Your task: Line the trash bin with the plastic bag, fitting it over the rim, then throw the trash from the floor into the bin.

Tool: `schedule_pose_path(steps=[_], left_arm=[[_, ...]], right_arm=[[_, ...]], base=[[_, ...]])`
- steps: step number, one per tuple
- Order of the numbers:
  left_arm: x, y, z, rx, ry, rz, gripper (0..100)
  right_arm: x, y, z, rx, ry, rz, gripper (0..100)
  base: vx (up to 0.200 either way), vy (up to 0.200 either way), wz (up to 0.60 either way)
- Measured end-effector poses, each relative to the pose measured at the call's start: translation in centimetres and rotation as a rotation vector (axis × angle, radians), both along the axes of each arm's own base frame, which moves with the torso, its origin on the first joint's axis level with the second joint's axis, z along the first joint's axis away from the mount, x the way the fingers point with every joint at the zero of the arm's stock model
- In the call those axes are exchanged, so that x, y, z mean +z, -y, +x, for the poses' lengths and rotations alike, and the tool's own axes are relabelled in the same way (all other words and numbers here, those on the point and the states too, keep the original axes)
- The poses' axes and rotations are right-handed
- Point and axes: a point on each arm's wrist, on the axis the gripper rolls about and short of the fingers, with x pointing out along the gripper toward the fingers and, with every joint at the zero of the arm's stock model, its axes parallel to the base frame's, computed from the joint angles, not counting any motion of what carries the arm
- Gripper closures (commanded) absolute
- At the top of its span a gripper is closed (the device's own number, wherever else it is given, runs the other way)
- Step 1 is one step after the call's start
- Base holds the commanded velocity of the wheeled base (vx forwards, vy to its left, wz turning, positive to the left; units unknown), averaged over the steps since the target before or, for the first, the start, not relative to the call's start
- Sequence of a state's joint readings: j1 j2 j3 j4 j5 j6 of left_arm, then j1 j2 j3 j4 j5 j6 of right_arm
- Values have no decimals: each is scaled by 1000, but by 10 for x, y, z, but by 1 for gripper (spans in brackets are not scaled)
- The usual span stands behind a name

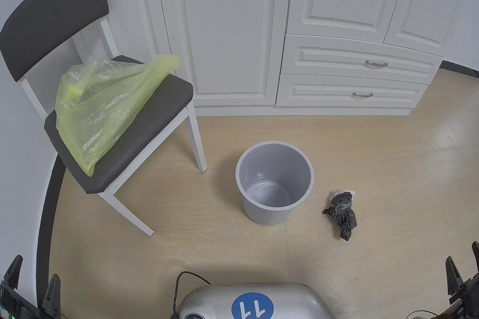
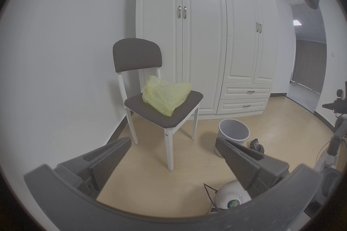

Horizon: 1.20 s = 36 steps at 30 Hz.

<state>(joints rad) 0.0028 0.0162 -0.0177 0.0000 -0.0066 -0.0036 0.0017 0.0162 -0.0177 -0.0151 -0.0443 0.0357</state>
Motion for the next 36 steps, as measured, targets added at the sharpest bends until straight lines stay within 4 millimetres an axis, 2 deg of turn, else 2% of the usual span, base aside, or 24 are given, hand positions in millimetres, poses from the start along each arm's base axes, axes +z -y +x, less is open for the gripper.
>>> schedule_pose_path(steps=[28,36], left_arm=[[0,0,0,15,3,-41,0],[2,0,0,-12,16,34,0]], right_arm=[[0,0,0,6,-2,-8,0],[0,-1,0,43,-1,-83,0]], base=[[0,0,0],[0,0,0]])
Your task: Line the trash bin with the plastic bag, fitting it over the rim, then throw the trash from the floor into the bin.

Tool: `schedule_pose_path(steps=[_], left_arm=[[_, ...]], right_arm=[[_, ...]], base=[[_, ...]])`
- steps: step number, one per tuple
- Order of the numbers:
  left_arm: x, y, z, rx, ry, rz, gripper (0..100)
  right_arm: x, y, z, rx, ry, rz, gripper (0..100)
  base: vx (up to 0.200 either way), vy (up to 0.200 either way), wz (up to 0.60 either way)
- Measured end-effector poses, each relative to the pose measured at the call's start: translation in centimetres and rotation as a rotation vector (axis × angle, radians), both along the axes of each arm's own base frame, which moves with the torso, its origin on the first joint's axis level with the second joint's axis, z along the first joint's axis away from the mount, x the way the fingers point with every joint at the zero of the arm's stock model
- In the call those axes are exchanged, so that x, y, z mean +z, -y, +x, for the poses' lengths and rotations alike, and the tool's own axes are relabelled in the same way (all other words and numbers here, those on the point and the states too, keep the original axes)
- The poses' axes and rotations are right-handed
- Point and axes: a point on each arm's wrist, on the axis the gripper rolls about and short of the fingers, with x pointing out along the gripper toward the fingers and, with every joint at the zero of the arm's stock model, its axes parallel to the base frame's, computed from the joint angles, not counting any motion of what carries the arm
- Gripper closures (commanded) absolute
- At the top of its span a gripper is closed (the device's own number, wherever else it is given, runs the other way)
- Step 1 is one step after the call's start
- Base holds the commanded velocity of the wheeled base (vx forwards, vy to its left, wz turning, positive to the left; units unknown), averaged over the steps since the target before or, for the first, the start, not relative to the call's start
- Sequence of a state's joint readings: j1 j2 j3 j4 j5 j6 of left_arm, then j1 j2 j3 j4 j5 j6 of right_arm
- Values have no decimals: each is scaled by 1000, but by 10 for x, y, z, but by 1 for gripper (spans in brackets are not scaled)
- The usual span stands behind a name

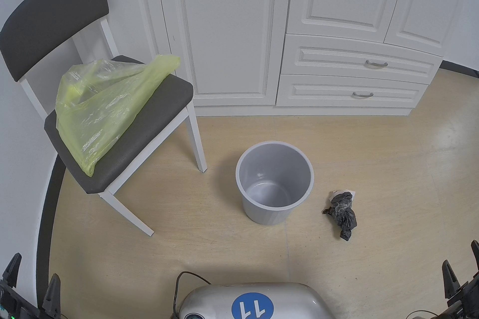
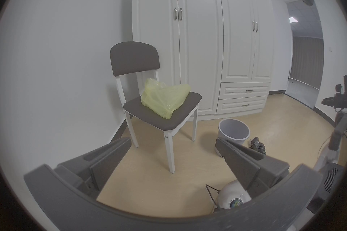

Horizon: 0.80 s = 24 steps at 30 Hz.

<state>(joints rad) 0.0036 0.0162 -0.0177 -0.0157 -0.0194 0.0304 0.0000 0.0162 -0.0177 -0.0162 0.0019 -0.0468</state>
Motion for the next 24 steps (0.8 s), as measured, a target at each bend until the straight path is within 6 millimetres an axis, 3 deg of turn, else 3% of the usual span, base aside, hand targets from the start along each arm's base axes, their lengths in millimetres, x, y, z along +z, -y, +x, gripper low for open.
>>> schedule_pose_path(steps=[6,10,14,18,24], left_arm=[[4,0,0,10,38,-41,0],[28,-1,-6,6,209,-143,0],[47,-1,-13,-7,302,-149,0],[58,-1,-17,-22,268,-123,0],[83,-3,-7,-25,172,-100,0]], right_arm=[[8,0,-1,8,69,78,0],[24,0,-5,19,155,170,0],[30,0,-8,24,160,155,0],[38,0,-11,35,122,118,0],[71,0,-1,42,38,95,0]], base=[[0,0,0],[0,0,0],[0,0,0],[0,0,0],[0,0,0]])
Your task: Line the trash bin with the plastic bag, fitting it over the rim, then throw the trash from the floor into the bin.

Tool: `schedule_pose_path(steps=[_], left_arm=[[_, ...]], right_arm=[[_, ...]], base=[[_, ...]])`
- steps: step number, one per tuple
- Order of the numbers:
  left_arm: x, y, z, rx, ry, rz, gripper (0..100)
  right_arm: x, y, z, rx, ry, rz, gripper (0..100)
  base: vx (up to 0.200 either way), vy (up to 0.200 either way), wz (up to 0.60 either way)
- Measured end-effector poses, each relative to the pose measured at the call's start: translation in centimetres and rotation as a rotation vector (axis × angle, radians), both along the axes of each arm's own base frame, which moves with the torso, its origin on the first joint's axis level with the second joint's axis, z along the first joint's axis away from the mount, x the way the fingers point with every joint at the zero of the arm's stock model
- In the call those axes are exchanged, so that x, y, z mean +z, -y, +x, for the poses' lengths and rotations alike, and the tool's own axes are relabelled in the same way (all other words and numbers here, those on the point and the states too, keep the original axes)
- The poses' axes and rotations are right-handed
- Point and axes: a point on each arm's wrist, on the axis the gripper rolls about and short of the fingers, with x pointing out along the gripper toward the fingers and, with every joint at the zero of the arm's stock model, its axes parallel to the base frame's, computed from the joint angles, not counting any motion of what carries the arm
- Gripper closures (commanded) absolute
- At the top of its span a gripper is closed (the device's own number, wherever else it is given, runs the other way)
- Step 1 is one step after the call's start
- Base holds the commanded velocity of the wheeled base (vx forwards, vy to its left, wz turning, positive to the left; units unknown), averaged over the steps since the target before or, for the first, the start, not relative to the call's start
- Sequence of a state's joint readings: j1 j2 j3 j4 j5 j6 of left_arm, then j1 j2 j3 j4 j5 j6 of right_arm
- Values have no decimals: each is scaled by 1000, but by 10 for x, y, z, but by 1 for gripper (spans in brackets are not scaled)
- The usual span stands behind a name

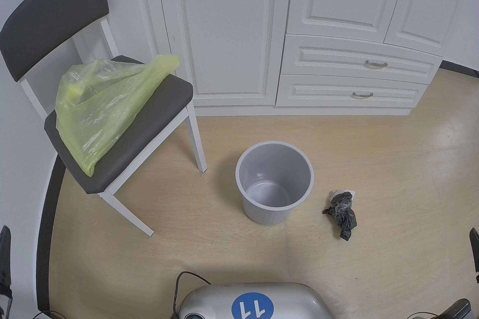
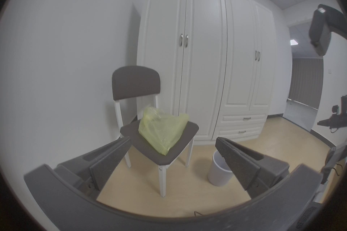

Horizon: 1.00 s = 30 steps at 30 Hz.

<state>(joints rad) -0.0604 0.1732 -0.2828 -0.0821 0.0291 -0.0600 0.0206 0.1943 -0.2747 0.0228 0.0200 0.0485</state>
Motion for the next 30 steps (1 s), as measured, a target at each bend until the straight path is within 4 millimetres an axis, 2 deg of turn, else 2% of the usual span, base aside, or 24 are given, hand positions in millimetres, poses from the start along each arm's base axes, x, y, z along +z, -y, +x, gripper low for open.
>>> schedule_pose_path(steps=[6,11,14,21,26,30], left_arm=[[26,2,35,6,-157,25,0],[40,6,81,19,-274,61,0],[42,9,110,42,-333,82,0],[24,18,185,126,-468,136,0],[-3,24,222,182,-568,178,0],[-17,26,244,237,-566,187,0]], right_arm=[[38,-1,25,7,-82,-13,0],[68,-1,55,-1,-106,-15,0],[79,-3,73,-16,-112,-5,0],[90,-12,114,-26,-142,28,0],[88,-19,134,-21,-183,33,0],[84,-22,144,-20,-212,30,0]], base=[[0,0,0],[0,0,0],[0,0,0],[0,0,0],[0,0,0],[0,0,0]])
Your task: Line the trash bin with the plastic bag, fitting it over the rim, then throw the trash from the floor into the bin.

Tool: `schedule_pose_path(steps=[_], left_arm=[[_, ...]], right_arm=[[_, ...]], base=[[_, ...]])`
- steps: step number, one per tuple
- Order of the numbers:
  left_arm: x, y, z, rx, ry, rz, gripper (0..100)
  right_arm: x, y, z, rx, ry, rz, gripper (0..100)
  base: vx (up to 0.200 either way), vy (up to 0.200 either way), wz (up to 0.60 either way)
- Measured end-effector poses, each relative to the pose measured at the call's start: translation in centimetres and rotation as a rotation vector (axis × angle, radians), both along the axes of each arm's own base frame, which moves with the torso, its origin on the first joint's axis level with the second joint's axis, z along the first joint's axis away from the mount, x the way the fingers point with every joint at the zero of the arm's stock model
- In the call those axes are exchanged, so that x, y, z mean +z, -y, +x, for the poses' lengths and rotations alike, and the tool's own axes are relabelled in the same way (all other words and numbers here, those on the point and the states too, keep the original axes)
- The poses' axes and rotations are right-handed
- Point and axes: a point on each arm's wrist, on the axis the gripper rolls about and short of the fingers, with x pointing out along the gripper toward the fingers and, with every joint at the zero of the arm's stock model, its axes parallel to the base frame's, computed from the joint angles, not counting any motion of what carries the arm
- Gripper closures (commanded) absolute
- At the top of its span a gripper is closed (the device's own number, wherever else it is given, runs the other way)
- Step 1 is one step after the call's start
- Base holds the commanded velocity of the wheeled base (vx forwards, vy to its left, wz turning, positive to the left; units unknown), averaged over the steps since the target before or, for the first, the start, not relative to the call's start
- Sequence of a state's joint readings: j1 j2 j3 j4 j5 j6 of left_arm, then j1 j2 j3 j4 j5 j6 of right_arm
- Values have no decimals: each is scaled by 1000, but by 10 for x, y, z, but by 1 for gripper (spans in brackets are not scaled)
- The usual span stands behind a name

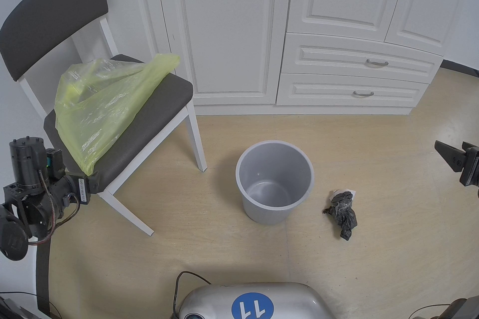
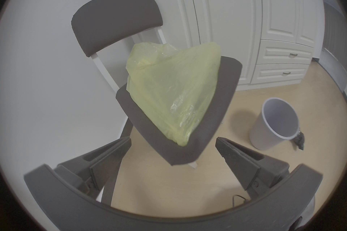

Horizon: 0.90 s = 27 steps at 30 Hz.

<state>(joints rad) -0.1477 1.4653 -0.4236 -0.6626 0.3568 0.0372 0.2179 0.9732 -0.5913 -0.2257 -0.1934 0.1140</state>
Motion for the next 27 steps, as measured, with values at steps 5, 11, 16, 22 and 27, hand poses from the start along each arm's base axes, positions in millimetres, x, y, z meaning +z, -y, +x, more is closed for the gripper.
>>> schedule_pose_path(steps=[5,11,16,22,27], left_arm=[[-12,2,20,45,38,35,0],[-24,1,38,64,67,55,0],[-30,-7,47,96,68,67,0],[-29,-24,52,157,100,78,0],[-26,-33,51,189,115,82,0]], right_arm=[[-4,-2,6,0,-24,-4,0],[-5,-3,10,-1,-38,-6,0],[-7,-3,12,0,-48,-7,0],[-8,-3,14,-3,-56,-6,0],[-8,-3,15,-7,-56,-6,0]], base=[[0,0,0],[0,0,0],[0,0,0],[0,0,0],[0,0,0]])
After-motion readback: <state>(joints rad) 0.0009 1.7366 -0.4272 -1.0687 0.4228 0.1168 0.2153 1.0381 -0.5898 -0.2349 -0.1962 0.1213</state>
